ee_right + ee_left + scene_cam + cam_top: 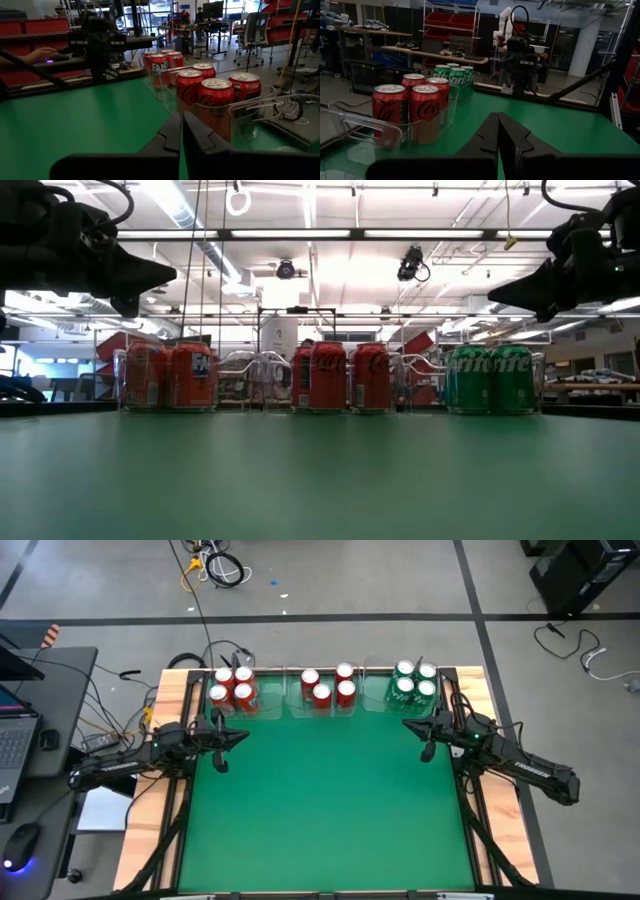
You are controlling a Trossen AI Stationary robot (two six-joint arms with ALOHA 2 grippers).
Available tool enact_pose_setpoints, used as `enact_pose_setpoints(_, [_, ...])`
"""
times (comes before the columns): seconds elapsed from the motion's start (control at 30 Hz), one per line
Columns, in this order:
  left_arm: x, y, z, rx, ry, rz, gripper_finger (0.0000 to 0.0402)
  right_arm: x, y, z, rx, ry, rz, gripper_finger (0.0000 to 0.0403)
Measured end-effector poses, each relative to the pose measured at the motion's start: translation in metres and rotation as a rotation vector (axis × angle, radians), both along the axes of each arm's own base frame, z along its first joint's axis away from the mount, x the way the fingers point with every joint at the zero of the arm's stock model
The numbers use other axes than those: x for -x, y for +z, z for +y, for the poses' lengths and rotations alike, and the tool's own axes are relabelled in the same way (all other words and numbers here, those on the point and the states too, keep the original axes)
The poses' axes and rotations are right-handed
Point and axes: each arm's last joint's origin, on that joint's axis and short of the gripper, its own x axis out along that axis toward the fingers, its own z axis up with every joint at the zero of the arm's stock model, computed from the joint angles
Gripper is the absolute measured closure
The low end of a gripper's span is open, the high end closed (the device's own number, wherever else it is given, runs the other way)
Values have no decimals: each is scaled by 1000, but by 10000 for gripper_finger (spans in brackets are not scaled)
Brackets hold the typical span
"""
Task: Sort soda cans
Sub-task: Return to Home Position
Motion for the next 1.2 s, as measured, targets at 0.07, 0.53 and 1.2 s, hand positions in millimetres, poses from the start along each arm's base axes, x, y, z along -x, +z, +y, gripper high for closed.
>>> enact_pose_setpoints(0.07, [0,0,0,0,0,0,394,0,0,0,0,0,0,397])
enact_pose_setpoints(0.53, [0,0,0,0,0,0,394,0,0,0,0,0,0,391])
enact_pose_setpoints(1.2, [0,0,0,0,0,0,394,0,0,0,0,0,0,395])
